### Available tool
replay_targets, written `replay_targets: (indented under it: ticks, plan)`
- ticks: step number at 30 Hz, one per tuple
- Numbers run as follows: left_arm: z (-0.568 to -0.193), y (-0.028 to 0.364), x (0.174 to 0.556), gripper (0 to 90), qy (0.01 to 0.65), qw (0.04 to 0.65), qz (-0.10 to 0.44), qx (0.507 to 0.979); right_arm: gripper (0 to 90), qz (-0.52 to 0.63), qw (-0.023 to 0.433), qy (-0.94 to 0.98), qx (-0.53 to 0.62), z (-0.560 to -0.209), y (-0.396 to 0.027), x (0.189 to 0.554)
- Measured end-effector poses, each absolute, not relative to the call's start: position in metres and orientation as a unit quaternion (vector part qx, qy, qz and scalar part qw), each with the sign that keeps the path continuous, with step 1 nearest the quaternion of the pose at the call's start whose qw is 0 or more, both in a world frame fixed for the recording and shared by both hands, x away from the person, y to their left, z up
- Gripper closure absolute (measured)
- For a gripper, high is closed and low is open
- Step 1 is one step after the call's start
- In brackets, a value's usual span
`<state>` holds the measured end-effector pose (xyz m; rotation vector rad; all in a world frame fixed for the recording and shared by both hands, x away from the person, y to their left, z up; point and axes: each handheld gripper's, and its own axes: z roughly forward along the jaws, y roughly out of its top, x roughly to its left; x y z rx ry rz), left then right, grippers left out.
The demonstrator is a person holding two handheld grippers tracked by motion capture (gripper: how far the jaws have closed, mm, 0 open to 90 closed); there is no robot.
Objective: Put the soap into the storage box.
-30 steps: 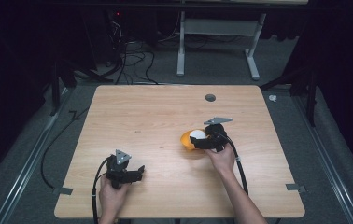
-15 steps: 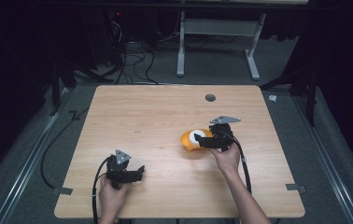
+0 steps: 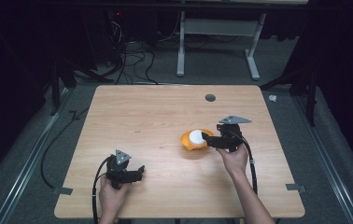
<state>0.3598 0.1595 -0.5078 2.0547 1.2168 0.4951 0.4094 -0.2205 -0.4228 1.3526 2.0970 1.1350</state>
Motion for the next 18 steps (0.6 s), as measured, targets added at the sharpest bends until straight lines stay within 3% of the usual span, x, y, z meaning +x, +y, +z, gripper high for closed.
replay_targets:
  ticks: [18]
  plan:
    - [-0.508, 0.159, 0.360, 12.5, 0.468, 0.344, 0.191, 0.791, 26.2, 0.411, 0.214, 0.741, 0.486, -0.415, -0.235, 0.399]
